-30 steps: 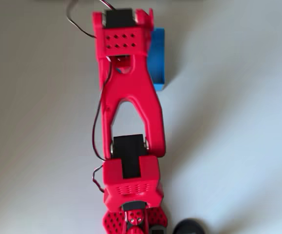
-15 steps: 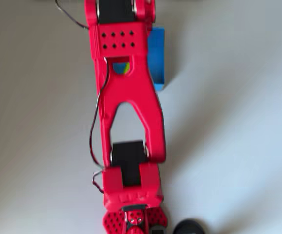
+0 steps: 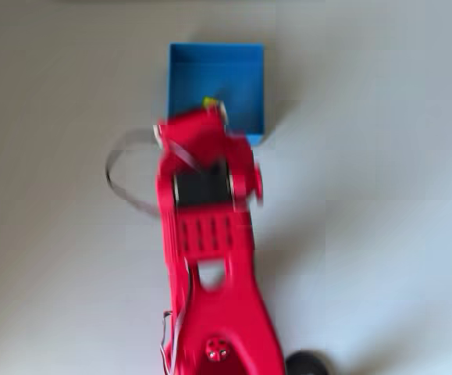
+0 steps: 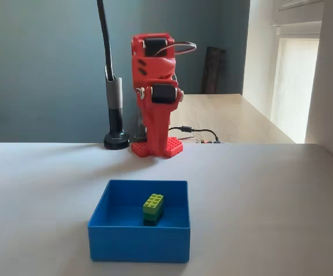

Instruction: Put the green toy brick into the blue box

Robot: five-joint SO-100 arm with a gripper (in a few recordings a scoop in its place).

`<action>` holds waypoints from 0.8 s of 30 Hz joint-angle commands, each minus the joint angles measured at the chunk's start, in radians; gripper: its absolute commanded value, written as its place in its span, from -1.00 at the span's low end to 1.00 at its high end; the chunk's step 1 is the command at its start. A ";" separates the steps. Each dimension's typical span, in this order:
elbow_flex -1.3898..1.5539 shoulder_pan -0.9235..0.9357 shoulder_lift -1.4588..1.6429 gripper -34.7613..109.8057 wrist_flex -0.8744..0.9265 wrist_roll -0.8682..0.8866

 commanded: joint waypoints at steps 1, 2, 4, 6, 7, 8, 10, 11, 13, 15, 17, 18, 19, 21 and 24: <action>0.213 0.017 0.284 -0.52 -0.029 0.017; 0.261 0.021 0.328 -0.52 -0.031 0.023; 0.350 0.032 0.411 -0.52 -0.031 0.037; 0.437 0.040 0.488 -0.52 -0.031 0.038; 0.479 0.044 0.525 -0.52 -0.031 0.038; 0.517 0.049 0.561 -0.52 -0.031 0.038; 0.583 0.057 0.629 -0.52 -0.031 0.037; 0.611 0.058 0.660 -0.52 -0.031 0.035; 0.658 0.061 0.718 -0.52 -0.031 0.032; 0.695 0.063 0.765 -0.52 -0.031 0.034; 0.713 0.063 0.804 -0.52 -0.020 0.044; 0.713 0.061 0.815 -0.52 -0.014 0.055; 0.713 0.058 0.827 -0.52 -0.008 0.064; 0.713 0.057 0.842 -0.52 0.018 0.074; 0.713 0.064 0.850 -0.52 0.060 0.078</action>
